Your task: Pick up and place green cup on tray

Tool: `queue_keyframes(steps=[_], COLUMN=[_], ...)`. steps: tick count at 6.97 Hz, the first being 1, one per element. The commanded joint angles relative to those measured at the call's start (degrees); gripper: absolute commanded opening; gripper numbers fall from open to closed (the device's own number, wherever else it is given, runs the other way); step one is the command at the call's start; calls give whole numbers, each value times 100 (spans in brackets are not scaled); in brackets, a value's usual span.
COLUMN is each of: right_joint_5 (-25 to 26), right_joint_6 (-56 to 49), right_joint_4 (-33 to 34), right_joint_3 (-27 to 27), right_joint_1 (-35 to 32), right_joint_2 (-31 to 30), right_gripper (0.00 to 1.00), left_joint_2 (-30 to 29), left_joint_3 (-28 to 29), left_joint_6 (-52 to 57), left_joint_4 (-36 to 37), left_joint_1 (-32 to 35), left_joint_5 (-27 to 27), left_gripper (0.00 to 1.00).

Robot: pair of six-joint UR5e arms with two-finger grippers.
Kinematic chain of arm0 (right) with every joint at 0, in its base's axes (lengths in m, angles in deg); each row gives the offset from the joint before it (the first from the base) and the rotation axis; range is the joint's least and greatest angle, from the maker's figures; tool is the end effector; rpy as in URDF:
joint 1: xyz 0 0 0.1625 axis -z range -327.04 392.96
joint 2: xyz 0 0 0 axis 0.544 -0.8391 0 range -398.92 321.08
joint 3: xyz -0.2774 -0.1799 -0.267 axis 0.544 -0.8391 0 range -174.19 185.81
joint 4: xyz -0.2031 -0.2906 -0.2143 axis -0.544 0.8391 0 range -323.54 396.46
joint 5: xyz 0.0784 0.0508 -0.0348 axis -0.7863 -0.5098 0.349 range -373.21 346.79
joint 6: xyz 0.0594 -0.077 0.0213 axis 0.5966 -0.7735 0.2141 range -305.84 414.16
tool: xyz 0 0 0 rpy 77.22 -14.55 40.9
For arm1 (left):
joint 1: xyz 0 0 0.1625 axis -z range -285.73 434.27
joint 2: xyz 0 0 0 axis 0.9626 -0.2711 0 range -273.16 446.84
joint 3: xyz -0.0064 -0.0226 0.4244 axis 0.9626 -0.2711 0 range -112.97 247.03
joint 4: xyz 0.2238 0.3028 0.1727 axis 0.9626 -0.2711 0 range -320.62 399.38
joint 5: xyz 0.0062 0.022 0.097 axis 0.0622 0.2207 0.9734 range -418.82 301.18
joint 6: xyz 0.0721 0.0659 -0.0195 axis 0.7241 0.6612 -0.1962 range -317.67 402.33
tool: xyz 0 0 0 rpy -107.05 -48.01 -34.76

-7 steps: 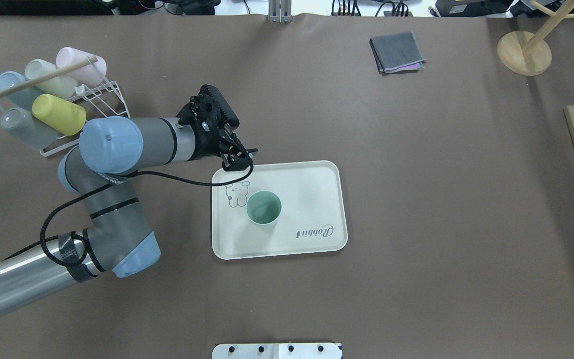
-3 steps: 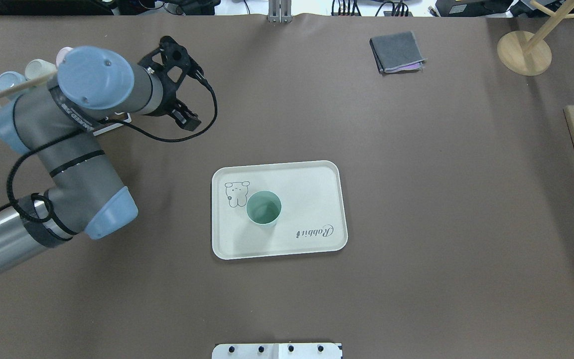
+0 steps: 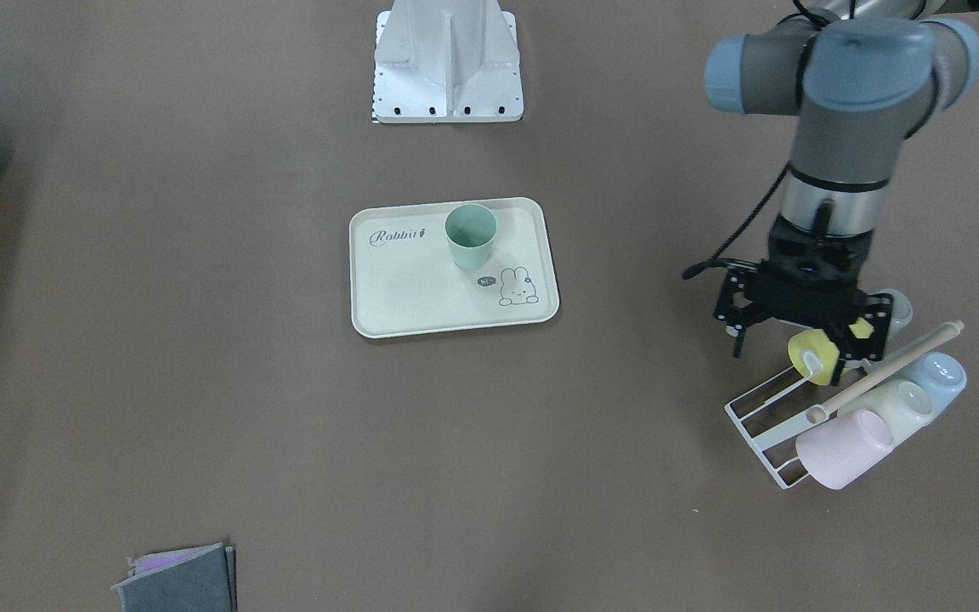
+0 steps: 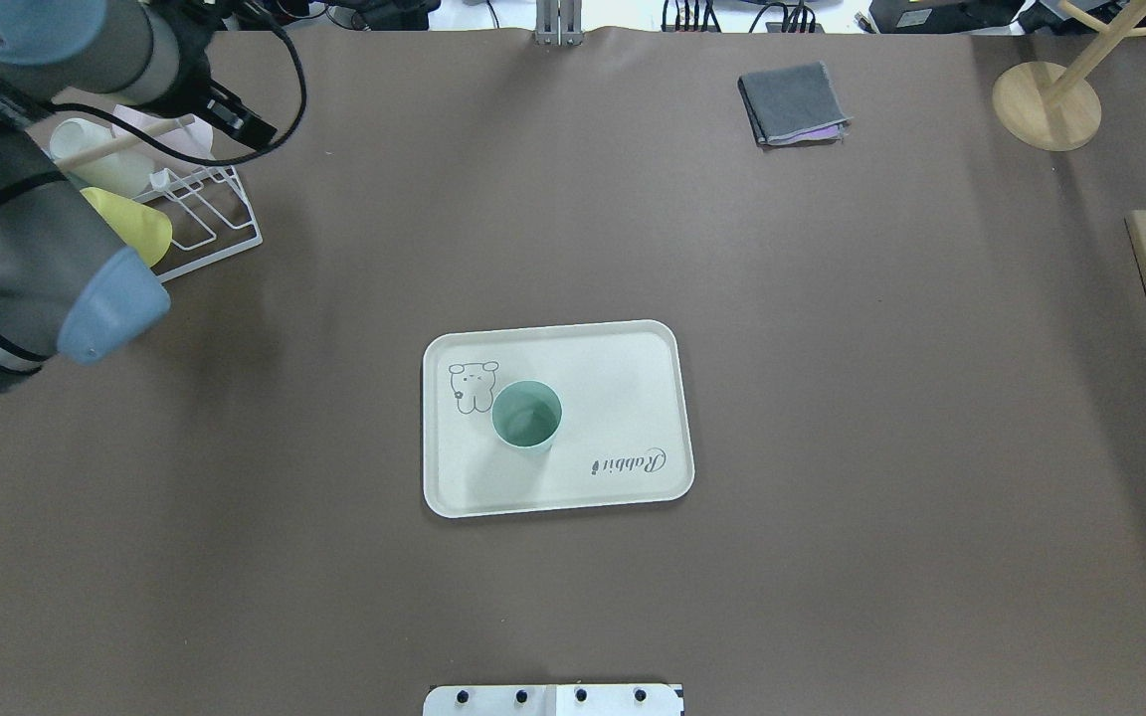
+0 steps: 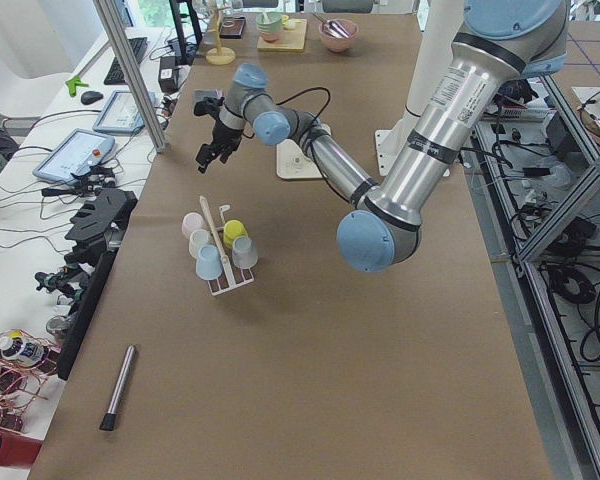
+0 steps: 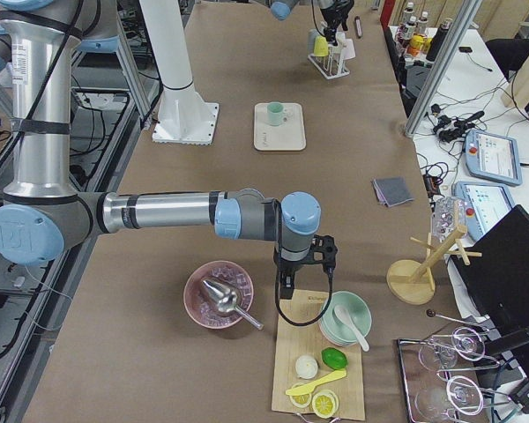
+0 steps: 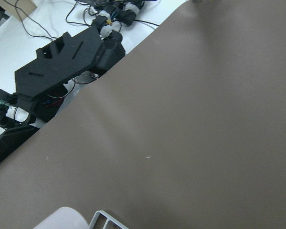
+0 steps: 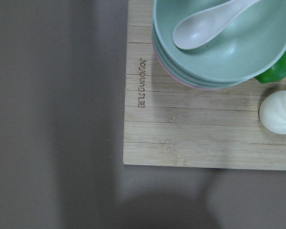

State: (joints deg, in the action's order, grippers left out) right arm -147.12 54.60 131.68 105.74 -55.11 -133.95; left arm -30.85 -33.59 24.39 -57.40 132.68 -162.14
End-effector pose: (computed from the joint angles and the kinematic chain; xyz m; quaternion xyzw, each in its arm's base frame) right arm 0.0491 -0.4548 0.6245 -0.0103 -0.3738 -0.0111 0.9274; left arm 0.2434 -0.6066 0.2935 0.3009 0.2569 0.1531 0.9055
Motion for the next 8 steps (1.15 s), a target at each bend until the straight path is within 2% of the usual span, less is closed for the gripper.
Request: queue_keyframes(steps=[1, 3, 4, 6, 8], right_joint_5=[-13, -12, -13, -21, -4], right_joint_6=[0, -9, 0, -9, -17], right_joint_4=[-39, -39, -39, -39, -39], right_joint_3=[0, 0, 9, 9, -18], right_joint_1=[0, 0, 0, 0, 0], right_joint_2=[-25, -51, -51, -60, -60], right_gripper=[100, 100, 100, 100, 100], left_joint_2=[726, 1604, 2017, 2764, 3504], left_joint_3=[16, 25, 103, 113, 147], left_joint_6=[-7, -7, -7, 185, 1658], left_joint_4=[45, 54, 63, 10, 97], left_joint_1=[1037, 1916, 2155, 2402, 2491], left_joint_5=[-1332, -2651, -3319, -3598, -3537], left_gripper=[98, 98, 98, 98, 98])
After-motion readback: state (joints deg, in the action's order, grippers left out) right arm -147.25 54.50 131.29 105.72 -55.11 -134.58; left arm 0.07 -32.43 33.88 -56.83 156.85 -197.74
